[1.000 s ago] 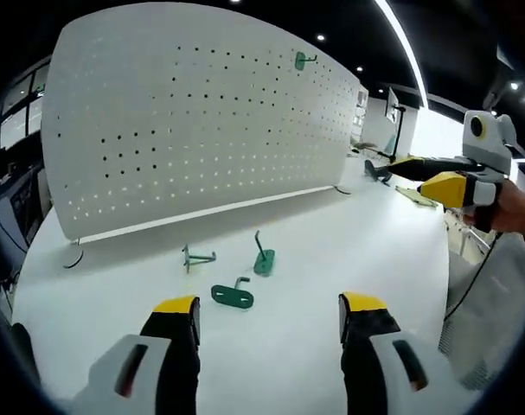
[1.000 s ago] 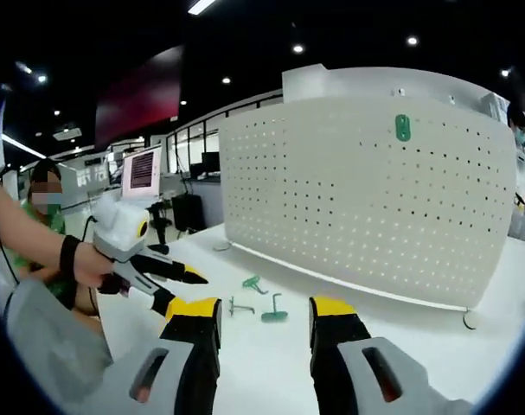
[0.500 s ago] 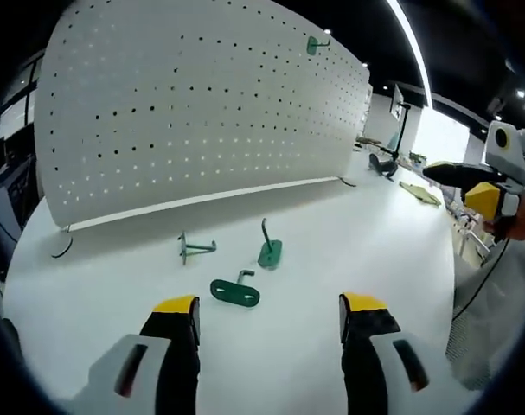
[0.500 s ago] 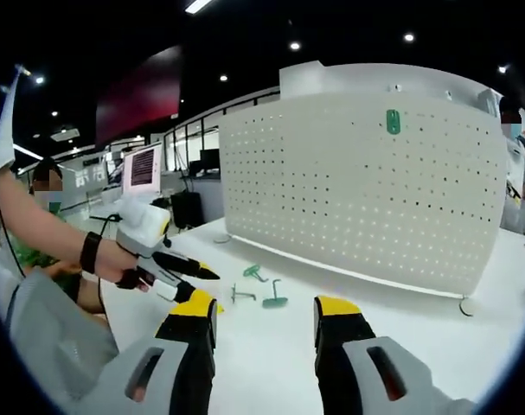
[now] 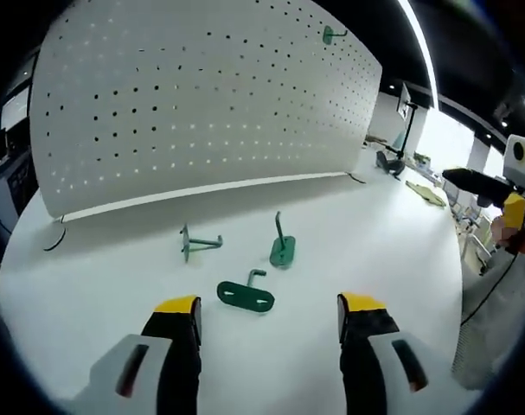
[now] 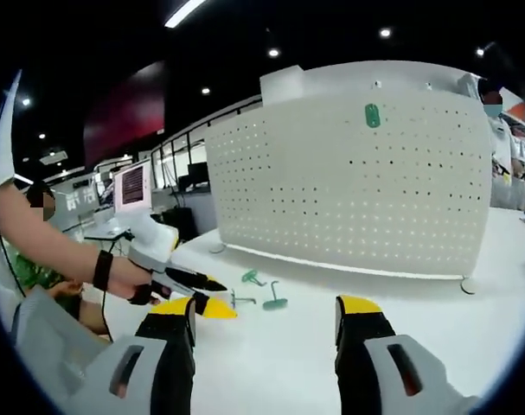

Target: Insert the hook assembly into the mounting plate slot until the hook locks in place.

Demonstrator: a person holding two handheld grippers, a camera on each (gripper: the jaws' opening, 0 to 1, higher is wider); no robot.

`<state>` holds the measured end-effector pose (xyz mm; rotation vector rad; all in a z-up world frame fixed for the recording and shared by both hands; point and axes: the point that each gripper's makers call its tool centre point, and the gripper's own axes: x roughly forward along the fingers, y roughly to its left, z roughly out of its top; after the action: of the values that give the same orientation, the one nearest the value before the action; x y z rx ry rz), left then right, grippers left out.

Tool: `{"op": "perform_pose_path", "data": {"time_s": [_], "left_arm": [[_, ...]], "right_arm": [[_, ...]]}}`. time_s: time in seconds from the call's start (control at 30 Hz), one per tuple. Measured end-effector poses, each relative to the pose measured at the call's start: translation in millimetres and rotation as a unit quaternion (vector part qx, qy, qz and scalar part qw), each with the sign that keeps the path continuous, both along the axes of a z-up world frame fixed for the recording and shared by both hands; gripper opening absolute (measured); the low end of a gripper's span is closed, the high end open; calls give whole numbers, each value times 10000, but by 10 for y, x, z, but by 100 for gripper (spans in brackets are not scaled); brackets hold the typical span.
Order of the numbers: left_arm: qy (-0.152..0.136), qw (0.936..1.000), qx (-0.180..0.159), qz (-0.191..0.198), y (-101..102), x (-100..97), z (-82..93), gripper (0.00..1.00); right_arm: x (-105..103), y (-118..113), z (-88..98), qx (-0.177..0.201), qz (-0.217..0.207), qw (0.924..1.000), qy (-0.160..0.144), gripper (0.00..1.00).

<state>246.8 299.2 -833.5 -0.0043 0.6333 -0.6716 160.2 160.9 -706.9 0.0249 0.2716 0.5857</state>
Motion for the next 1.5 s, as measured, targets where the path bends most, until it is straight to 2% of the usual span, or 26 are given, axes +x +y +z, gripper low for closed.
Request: {"op": "perform_pose_path", "data": {"time_s": [0.1, 0.2, 0.33, 0.47, 0.77, 0.83, 1.07, 1.3, 1.5], "left_arm": [[16, 10000, 5, -45, -9, 15, -21, 63], [34, 9999, 45, -124, -19, 14, -41, 56], [-52, 9996, 183, -226, -19, 36, -67, 54], [-157, 9989, 347, -290, 1, 74, -97, 45], [-243, 9983, 424, -309, -31, 125, -122, 41], [-249, 9978, 528, -311, -11, 132, -150, 38], [-289, 9976, 541, -330, -1, 153, -137, 32], [-267, 9980, 491, -307, -5, 146, -119, 31], [-100, 9996, 159, -226, -23, 94, -82, 31]], "right_arm": [[-2, -15, -5, -28, -42, 10000, -3, 65], [-11, -29, -30, -41, -60, 10000, 40, 65], [-19, -55, -41, -35, -105, 9999, 74, 65], [-26, -63, -38, 45, -148, 9998, 105, 63], [-52, -67, -85, 71, -198, 9996, 200, 61], [-58, -72, -91, 84, -224, 9995, 220, 61], [-87, -103, -112, 104, -298, 9992, 263, 60], [-90, -121, -105, 49, -305, 9993, 203, 60], [-100, -110, -122, 60, -309, 9992, 244, 59]]}}
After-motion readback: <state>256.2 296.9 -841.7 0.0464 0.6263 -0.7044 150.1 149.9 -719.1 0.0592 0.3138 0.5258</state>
